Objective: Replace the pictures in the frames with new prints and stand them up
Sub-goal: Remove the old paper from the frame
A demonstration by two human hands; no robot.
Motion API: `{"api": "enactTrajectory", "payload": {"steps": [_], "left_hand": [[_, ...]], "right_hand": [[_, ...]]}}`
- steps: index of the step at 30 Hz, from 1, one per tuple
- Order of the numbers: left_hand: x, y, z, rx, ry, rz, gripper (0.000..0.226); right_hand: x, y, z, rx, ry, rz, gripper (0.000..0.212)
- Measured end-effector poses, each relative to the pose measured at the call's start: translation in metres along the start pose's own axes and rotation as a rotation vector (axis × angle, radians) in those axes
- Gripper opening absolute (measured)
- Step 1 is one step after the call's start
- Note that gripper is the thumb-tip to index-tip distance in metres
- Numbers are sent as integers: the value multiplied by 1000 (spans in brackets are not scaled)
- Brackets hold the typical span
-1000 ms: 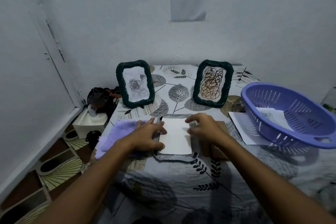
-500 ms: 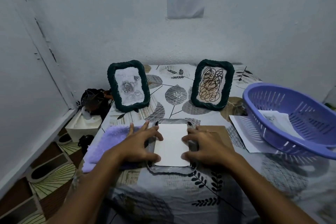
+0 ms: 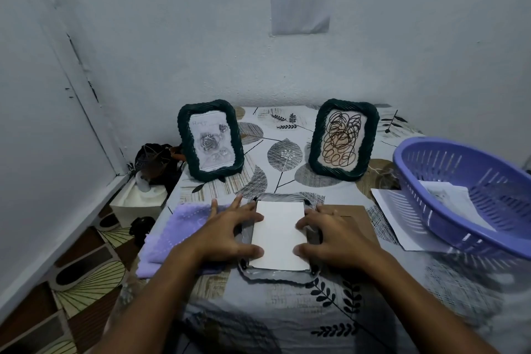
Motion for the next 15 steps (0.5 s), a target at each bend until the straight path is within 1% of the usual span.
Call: {"api": "enactTrajectory", "payload": {"steps": [6, 11, 15], "left_hand": [[0, -1, 1, 6, 4, 2, 82], [-4, -3, 2, -4, -17, 16, 93], [-6, -4, 3, -8, -30, 24, 94]], "right_hand": [[0, -2, 0, 21, -2, 31, 50], [0, -5, 2, 21, 31, 18, 58], [-1, -5, 1, 15, 46, 2, 59]]}}
Point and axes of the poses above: each hand's wrist, its own y-axis away from the middle knuckle, its own z-axis out of the palm, x = y × z, the point moved 2 cm from there along -y, towards the middle knuckle, and after that the axes turned 9 degrees about x, right-handed, at the moved point
